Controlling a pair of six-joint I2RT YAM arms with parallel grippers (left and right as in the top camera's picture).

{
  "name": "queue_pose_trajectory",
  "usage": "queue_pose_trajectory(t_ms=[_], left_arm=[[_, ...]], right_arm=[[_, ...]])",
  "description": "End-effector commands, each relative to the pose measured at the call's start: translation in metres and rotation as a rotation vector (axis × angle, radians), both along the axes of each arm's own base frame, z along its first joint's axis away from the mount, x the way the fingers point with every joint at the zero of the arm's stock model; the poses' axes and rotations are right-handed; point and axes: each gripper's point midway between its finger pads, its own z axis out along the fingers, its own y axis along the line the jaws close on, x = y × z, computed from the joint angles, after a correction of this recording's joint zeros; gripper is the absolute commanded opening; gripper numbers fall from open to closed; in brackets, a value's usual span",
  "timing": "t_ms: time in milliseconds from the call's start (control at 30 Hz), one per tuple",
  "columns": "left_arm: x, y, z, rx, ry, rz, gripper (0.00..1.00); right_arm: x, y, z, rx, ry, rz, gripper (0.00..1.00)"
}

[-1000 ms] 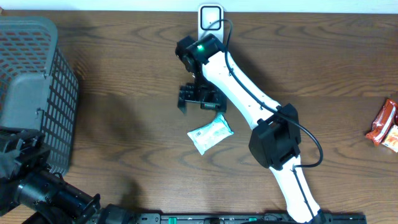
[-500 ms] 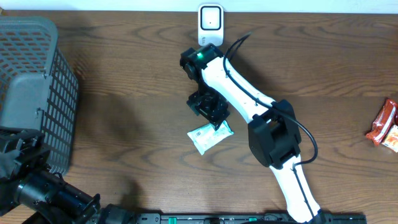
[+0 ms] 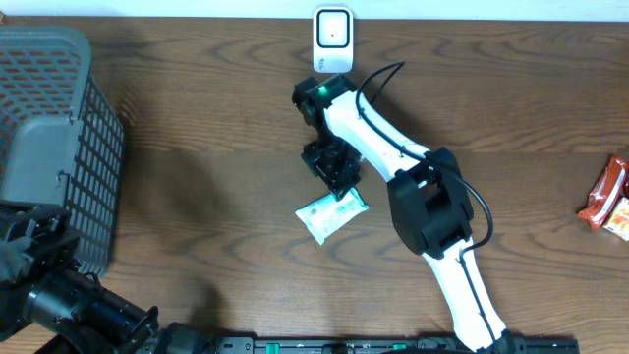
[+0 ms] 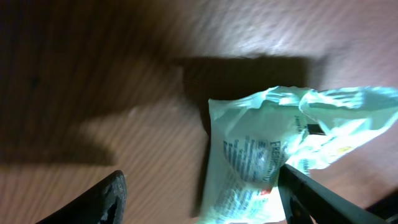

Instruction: Scan the item barcode

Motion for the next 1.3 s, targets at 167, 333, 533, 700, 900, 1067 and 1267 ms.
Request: queue_pose_trajectory(t_ms=[167, 333, 533, 700, 900, 1067, 1267], left_arm=[[-0.006, 0.003, 0.002, -0.009, -0.012, 0.013, 0.98], [-0.006, 0.003, 0.002, -0.009, -0.012, 0.013, 0.98], [-0.006, 0.003, 0.002, -0.009, -0.012, 0.013, 0.98], [-0.006, 0.003, 0.002, -0.009, -0.012, 0.013, 0.98], [-0.006, 0.003, 0.002, -0.009, -0.012, 0.013, 0.98], [-0.006, 0.003, 0.002, -0.009, -0.012, 0.013, 0.98], [-0.006, 0.003, 0.002, -0.009, -0.012, 0.013, 0.98]], right_arm=[[-0.033, 0.003, -0.044, -0.063, 0.164, -0.009, 0.72], [-0.053, -0.010, -0.061, -0.118, 0.269, 0.030, 0.69], [-0.064, -0.029, -0.070, -0.217, 0.321, 0.050, 0.44], [-0.064, -0.049, -0.066, -0.350, 0.304, 0.016, 0.09], [-0.051, -0.050, -0.066, -0.317, 0.267, 0.022, 0.01], [-0.031, -0.046, -0.037, -0.243, 0.208, 0.074, 0.01], [0.002, -0.027, 0.021, -0.082, -0.004, 0.178, 0.01]])
